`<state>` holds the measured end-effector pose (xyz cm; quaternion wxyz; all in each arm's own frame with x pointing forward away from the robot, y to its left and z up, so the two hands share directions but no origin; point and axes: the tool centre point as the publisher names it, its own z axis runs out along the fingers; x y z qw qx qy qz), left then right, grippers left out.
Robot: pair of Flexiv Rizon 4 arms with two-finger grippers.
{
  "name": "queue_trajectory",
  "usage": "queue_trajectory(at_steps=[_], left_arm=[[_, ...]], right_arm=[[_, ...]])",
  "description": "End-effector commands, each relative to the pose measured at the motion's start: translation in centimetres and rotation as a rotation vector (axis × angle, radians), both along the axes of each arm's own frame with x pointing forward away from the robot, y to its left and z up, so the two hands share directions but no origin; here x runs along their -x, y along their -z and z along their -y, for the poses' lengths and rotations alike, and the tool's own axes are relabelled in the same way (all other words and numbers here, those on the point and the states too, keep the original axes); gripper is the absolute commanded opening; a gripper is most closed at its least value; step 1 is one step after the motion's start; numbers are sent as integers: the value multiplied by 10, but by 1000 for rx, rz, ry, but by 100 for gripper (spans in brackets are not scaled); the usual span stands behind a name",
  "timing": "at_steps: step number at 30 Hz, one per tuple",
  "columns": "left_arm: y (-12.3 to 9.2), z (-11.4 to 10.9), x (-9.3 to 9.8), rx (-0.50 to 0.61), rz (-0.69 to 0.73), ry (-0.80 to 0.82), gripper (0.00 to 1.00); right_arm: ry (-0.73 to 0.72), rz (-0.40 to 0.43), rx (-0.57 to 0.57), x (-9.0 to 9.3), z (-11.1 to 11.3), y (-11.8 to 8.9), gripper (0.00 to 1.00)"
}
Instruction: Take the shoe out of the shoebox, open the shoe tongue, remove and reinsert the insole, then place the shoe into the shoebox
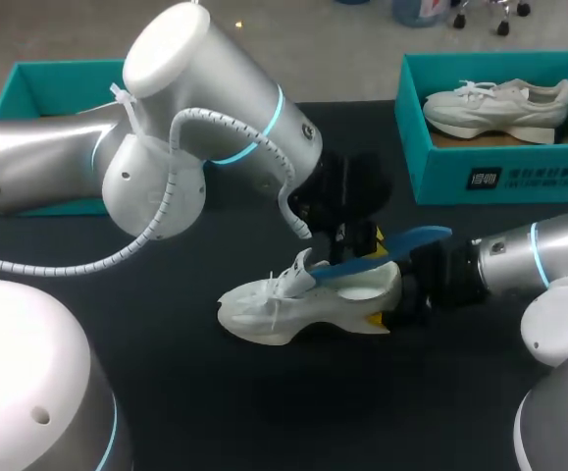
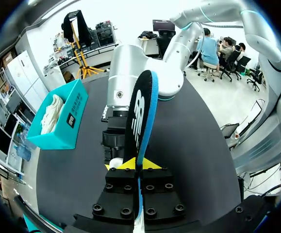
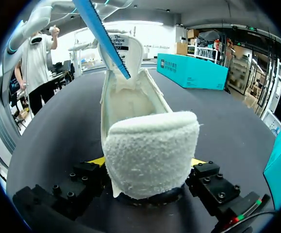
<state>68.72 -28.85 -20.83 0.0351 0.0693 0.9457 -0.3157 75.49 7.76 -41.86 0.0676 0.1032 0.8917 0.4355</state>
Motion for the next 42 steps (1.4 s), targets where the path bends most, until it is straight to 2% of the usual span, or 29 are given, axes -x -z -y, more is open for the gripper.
queue_trajectory(at_steps=[1, 7, 10, 14, 19, 24, 32, 42], left_arm=[[1, 0, 0, 2, 0, 1, 0], [1, 0, 0, 2, 0, 1, 0], [-5, 3, 10, 57, -94, -10, 0], [-24, 3, 19, 124, -194, -18, 0], [-51, 3, 26, 151, -260, -18, 0], [-70, -2, 29, 195, -345, -33, 0], [-108, -11, 38, 328, -489, -6, 0], [-150, -25, 47, 474, -593, 7, 0]], right_arm=[[1, -1, 5, 0, -1, 0, 0], [1, -1, 5, 0, -1, 0, 0], [1, -1, 5, 0, -1, 0, 0], [1, -1, 5, 0, -1, 0, 0], [1, -1, 5, 0, -1, 0, 0], [1, -1, 5, 0, -1, 0, 0], [1, -1, 5, 0, -1, 0, 0], [1, -1, 5, 0, -1, 0, 0]])
